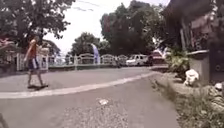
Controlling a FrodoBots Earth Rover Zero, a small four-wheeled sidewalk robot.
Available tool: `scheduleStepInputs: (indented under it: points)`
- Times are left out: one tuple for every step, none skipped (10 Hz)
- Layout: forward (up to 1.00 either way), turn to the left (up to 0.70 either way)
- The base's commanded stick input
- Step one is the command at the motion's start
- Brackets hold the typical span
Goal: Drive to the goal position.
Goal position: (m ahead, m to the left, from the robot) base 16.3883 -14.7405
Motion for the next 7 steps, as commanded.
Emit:
scheduleStepInputs:
  points:
    - [1.00,0.00]
    - [1.00,0.00]
    - [1.00,0.00]
    - [1.00,0.00]
    - [1.00,0.00]
    - [1.00,0.00]
    - [1.00,0.00]
